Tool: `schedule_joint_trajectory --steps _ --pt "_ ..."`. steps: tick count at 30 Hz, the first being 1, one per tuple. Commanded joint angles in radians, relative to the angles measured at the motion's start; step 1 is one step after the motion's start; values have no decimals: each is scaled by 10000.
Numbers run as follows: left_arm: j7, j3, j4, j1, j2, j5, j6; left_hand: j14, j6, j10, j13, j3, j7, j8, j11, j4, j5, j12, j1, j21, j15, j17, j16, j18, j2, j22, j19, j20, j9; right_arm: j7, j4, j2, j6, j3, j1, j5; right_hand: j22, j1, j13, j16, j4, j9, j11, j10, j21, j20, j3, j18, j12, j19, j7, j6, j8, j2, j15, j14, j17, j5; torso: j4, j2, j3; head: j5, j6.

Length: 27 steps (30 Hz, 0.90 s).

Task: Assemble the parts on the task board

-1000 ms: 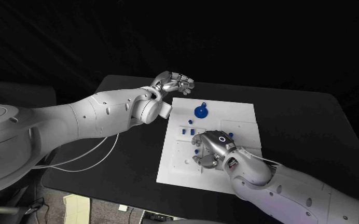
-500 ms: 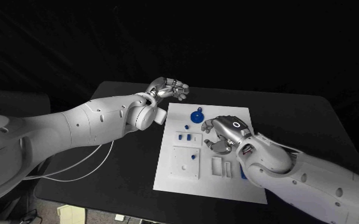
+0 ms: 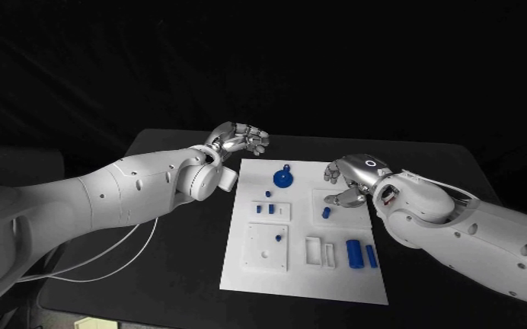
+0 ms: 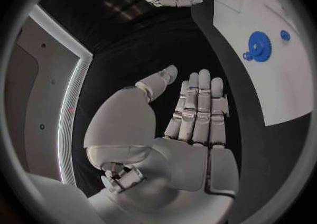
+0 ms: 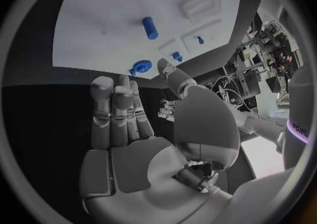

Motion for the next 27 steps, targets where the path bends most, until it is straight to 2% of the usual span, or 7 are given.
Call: schedule_joint_trajectory --steps 1,5,9,17,21,27 --pt "98 8 5 7 12 49 149 -26 -57 -70 -11 -64 -19 9 18 11 -9 -39 -83 -65 77 19 -36 138 -10 15 12 22 -14 168 -166 121 840 -7 -6 80 181 80 -43 49 7 -14 14 -75 24 -7 -93 795 -48 -44 -50 -43 -22 -1 92 5 -4 -22 8 19 18 -38 4" --pt "100 8 0 7 27 49 156 -27 -58 -69 -11 -67 -19 9 17 11 -8 -38 -84 -67 78 23 -40 138 -11 17 11 22 -14 212 -379 243 1030 -65 -9 71 179 95 -83 53 15 -12 27 -110 20 2 -119 795 -56 -58 -65 -50 -16 16 107 -6 -11 -22 8 15 13 -64 4" --pt "98 8 -9 7 37 49 162 -26 -59 -69 -11 -72 -19 10 17 12 -8 -37 -87 -68 79 28 -44 138 -10 19 11 23 -14 291 -561 334 1231 -207 -28 186 178 108 -103 56 37 -11 23 -100 17 10 -120 795 -42 -64 -60 -53 -12 30 104 -13 -18 -20 23 17 8 -78 -11" --pt "91 7 -83 -5 60 49 163 -26 -62 -70 -12 -79 -17 10 17 16 -8 -36 -93 -72 80 37 -52 138 -5 22 10 24 -14 339 -486 294 1503 -331 -108 358 177 73 -161 64 142 -6 10 -40 13 32 -149 795 19 -81 2 -31 15 56 91 -26 -39 8 19 15 -11 -68 -76" --pt "91 6 -95 -20 75 49 171 -25 -64 -72 -12 -85 -16 9 18 21 -8 -37 -100 -75 80 44 -58 138 1 25 10 25 -15 338 -468 298 1507 -408 -150 355 177 133 -205 75 200 12 -3 14 14 35 -107 795 71 -88 53 60 72 102 79 -31 -54 14 21 15 -9 -62 -93" --pt "94 6 -100 -23 92 49 176 -24 -67 -74 -13 -88 -15 9 18 24 -8 -38 -102 -77 81 49 -61 138 4 27 10 25 -16 358 -621 451 1364 -449 -259 230 173 618 -259 100 265 56 -59 177 23 15 354 795 198 -70 51 243 189 350 26 -29 -76 -50 24 13 -4 -51 -118"
